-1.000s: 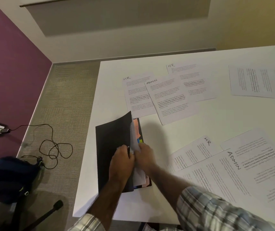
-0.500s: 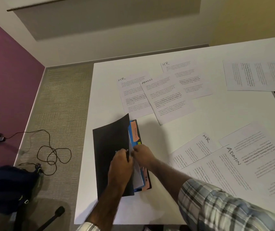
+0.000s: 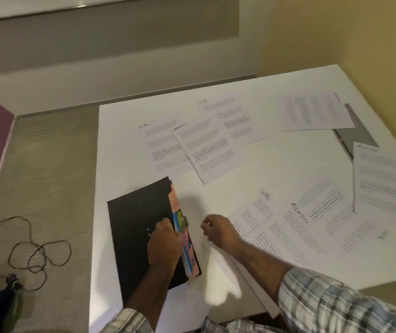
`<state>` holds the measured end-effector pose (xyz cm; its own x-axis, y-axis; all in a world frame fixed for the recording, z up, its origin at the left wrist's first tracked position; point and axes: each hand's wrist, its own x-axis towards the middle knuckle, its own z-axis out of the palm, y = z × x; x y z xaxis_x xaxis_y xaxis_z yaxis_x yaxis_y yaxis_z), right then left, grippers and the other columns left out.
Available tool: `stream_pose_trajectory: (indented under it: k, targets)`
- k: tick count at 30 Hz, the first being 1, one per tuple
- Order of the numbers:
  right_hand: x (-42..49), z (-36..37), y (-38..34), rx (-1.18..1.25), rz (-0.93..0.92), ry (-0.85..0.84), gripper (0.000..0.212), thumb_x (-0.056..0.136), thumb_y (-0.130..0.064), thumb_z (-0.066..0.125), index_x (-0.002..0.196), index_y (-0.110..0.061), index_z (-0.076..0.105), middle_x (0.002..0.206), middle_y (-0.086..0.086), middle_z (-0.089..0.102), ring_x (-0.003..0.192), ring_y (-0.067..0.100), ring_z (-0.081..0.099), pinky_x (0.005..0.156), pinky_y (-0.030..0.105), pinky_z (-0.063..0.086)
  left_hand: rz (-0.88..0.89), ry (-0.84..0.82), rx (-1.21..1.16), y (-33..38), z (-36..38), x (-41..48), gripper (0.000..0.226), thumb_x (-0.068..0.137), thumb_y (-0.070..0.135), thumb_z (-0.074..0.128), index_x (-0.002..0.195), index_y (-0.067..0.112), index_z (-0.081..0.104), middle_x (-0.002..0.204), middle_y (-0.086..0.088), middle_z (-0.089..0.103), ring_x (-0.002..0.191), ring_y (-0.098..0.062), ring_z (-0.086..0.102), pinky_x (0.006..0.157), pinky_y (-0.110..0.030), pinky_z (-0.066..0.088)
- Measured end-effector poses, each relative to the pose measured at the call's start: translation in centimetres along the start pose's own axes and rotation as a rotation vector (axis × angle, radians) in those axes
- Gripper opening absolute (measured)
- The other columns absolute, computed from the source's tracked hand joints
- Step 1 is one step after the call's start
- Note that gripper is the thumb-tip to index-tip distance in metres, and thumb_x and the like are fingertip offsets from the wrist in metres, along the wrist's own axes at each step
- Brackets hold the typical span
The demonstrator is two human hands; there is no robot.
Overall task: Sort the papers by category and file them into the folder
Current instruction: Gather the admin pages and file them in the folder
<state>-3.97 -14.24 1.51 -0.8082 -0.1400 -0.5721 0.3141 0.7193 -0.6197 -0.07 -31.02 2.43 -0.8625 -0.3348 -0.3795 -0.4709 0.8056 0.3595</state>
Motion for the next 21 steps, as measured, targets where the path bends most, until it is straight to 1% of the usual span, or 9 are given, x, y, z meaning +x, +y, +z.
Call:
stream_pose_trajectory:
  k: [3, 4, 6, 9, 11, 15, 17, 18, 21]
  targets:
    - [-3.5, -1.7, 5.5, -0.04, 0.122, 0.173, 0.029, 0.1, -0.032, 0.045, 0.072, -0.027, 0.052, 0.083, -0.005, 0.063, 0.089, 0.023, 0.063, 0.077, 0.032, 0.046, 0.101, 0.127, 0.156, 0.5, 0.9, 0.1, 0.038, 0.091, 0.05, 0.06, 0.101, 0.014, 0.058, 0.1, -0.006, 0.054, 0.087, -0.023, 0.06, 0.07, -0.039, 0.059]
    - [-4.7, -1.9, 7.4, -0.061, 0.182, 0.208, 0.025, 0.099, -0.036, 0.041, 0.083, -0.027, 0.058, 0.094, -0.003, 0.066, 0.097, 0.023, 0.064, 0.08, 0.032, 0.046, 0.172, 0.177, 0.174, 0.8, 1.1, 0.1, 0.036, 0.089, 0.046, 0.06, 0.098, 0.011, 0.059, 0.099, -0.008, 0.054, 0.088, -0.026, 0.059, 0.075, -0.041, 0.057]
    - [-6.8, -1.9, 10.9, -0.165, 0.274, 0.25, 0.039, 0.092, -0.05, 0.034, 0.111, -0.026, 0.058, 0.114, -0.003, 0.062, 0.108, 0.021, 0.058, 0.09, 0.035, 0.05, 0.346, 0.213, 0.166, 1.4, 1.9, -0.1, 0.031, 0.087, 0.035, 0.061, 0.103, 0.008, 0.061, 0.111, -0.014, 0.058, 0.1, -0.032, 0.059, 0.089, -0.045, 0.052]
    - [-9.3, -1.2, 14.3, -0.283, 0.417, 0.328, 0.062, 0.083, -0.061, 0.054, 0.135, -0.03, 0.038, 0.136, 0.006, 0.045, 0.129, 0.03, 0.041, 0.098, 0.054, 0.048, 0.609, 0.059, 0.167, 2.0, 4.8, -1.5, 0.058, 0.091, 0.04, 0.057, 0.139, 0.008, 0.054, 0.153, -0.024, 0.041, 0.14, -0.042, 0.041, 0.117, -0.05, 0.033]
    - [-10.2, -0.9, 15.1, -0.322, 0.481, 0.283, 0.085, 0.083, -0.064, 0.057, 0.151, -0.028, 0.021, 0.159, 0.017, 0.024, 0.147, 0.041, 0.02, 0.112, 0.063, 0.034, 0.77, -0.104, 0.224, 2.2, 7.2, -3.0, 0.071, 0.094, 0.05, 0.048, 0.155, 0.014, 0.038, 0.167, -0.018, 0.02, 0.153, -0.038, 0.02, 0.125, -0.042, 0.008]
    - [-9.8, -0.3, 16.0, -0.308, 0.482, 0.208, 0.096, 0.092, -0.065, 0.048, 0.162, -0.022, -0.002, 0.168, 0.023, -0.01, 0.154, 0.045, -0.009, 0.121, 0.064, 0.006, 0.91, -0.351, 0.416, 2.4, 10.6, -6.1, 0.085, 0.094, 0.065, 0.037, 0.161, 0.031, -0.002, 0.169, -0.001, -0.015, 0.156, -0.031, -0.01, 0.121, -0.041, -0.011]
    - [-9.1, -0.5, 16.0, -0.31, 0.442, 0.197, 0.098, 0.093, -0.064, 0.048, 0.162, -0.022, -0.007, 0.166, 0.023, -0.017, 0.154, 0.044, -0.016, 0.121, 0.063, -0.001, 0.847, -0.413, 0.49, 2.8, 11.3, -7.1, 0.092, 0.09, 0.07, 0.037, 0.157, 0.033, -0.014, 0.17, -0.002, -0.005, 0.157, -0.03, -0.001, 0.119, -0.042, -0.012]
    - [-8.7, -0.8, 15.9, -0.302, 0.424, 0.196, 0.098, 0.093, -0.064, 0.049, 0.162, -0.023, -0.008, 0.166, 0.022, -0.019, 0.153, 0.042, -0.018, 0.121, 0.062, -0.004, 0.828, -0.398, 0.508, 2.8, 11.6, -7.2, 0.093, 0.091, 0.071, 0.035, 0.154, 0.034, -0.023, 0.17, -0.002, -0.008, 0.157, -0.027, -0.007, 0.116, -0.042, -0.018]
    - [-7.5, -2.0, 16.3, -0.295, 0.359, 0.192, 0.095, 0.093, -0.064, 0.049, 0.162, -0.027, -0.006, 0.167, 0.016, -0.022, 0.153, 0.038, -0.022, 0.121, 0.058, -0.009, 0.744, -0.449, 0.535, 3.6, 11.9, -6.6, 0.083, 0.097, 0.067, 0.025, 0.143, 0.037, -0.037, 0.158, 0.004, -0.041, 0.15, -0.024, -0.032, 0.104, -0.038, -0.035]
